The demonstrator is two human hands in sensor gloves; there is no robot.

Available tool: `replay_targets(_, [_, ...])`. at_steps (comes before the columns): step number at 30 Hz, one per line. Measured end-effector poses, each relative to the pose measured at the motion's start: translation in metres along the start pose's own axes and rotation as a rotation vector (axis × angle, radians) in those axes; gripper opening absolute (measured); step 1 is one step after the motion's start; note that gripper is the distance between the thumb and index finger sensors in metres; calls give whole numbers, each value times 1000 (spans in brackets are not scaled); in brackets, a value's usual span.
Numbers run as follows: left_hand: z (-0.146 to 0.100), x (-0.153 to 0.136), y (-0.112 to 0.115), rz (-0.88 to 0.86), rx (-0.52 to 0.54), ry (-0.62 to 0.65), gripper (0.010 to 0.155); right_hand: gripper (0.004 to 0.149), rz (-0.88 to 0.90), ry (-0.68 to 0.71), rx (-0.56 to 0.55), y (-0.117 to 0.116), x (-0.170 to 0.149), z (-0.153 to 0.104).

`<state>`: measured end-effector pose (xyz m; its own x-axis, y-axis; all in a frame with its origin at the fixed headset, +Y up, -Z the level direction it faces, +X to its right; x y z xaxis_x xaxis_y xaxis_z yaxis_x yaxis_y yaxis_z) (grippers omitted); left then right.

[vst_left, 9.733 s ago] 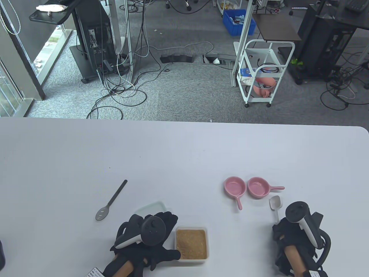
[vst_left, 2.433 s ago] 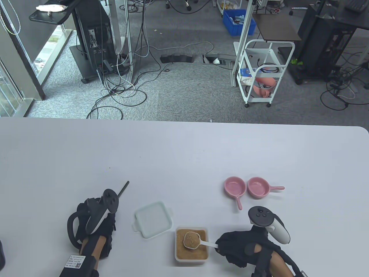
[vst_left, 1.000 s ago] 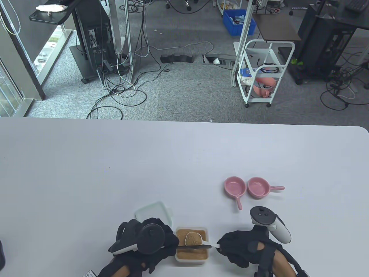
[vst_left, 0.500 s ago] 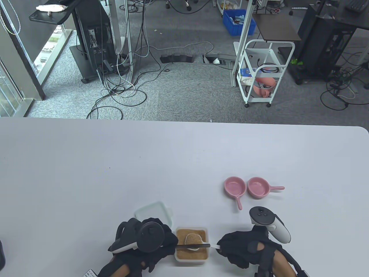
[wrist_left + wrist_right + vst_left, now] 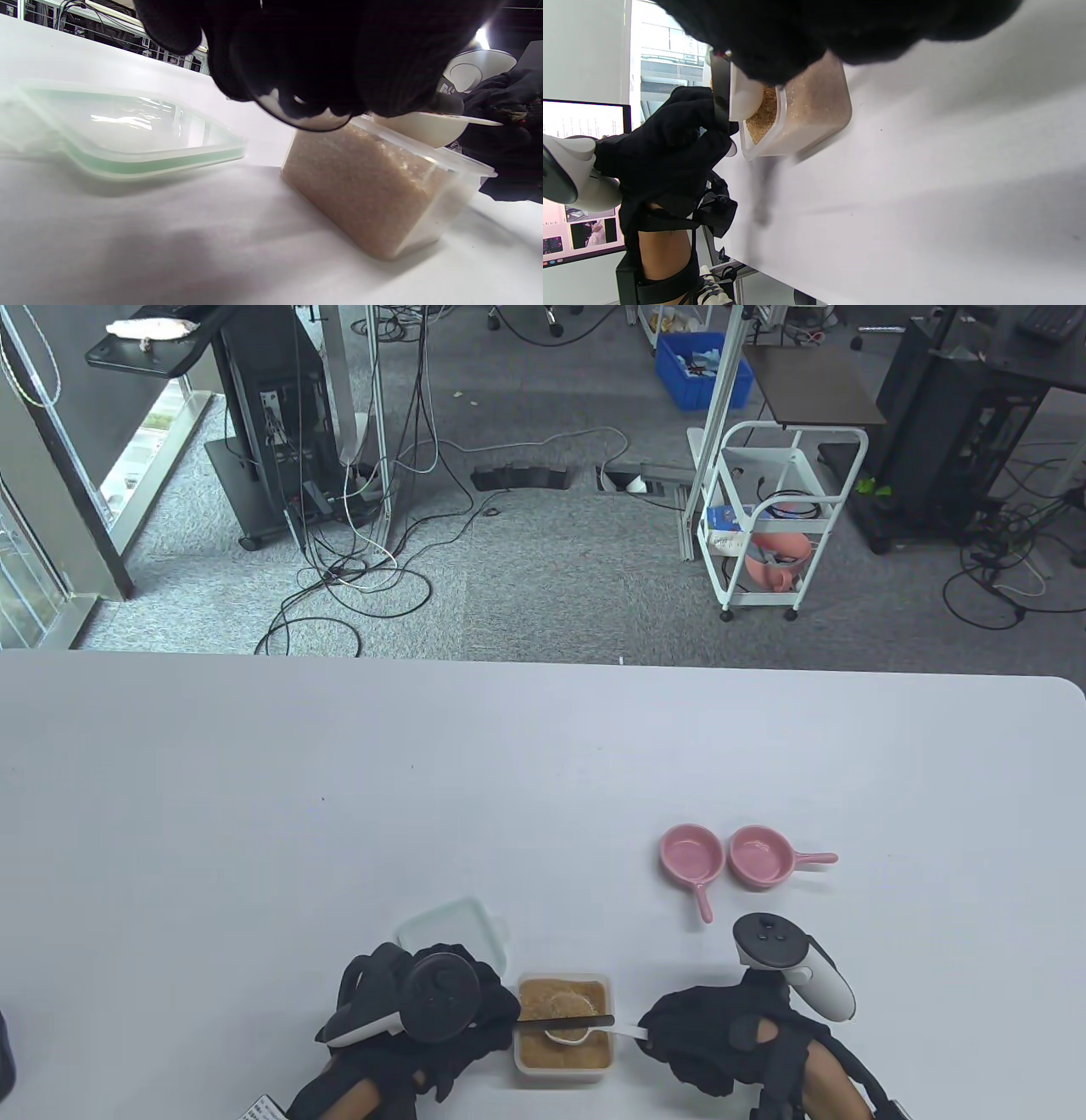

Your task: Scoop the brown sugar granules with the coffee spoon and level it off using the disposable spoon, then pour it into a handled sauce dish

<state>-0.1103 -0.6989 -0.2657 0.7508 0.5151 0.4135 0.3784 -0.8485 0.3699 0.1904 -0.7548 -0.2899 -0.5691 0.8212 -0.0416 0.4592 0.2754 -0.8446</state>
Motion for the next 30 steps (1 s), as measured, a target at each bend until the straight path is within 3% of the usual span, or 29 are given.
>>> replay_targets(30, [1,-8,-5,-4,29,-39,40,43,-3,9,4,0,0,-1])
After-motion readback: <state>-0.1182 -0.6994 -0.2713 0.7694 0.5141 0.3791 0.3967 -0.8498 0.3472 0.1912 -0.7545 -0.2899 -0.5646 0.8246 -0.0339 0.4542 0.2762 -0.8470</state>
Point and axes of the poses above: the tracker on the back of each hand, its own x axis roughly to the thumb side, its own z axis roughly from the wrist to the fingertips, y = z × x, the point moved 2 cm from there along z, roughly from the wrist to the fingertips, and after that the axes turned 12 degrees about -z, right-handed, at the moved point
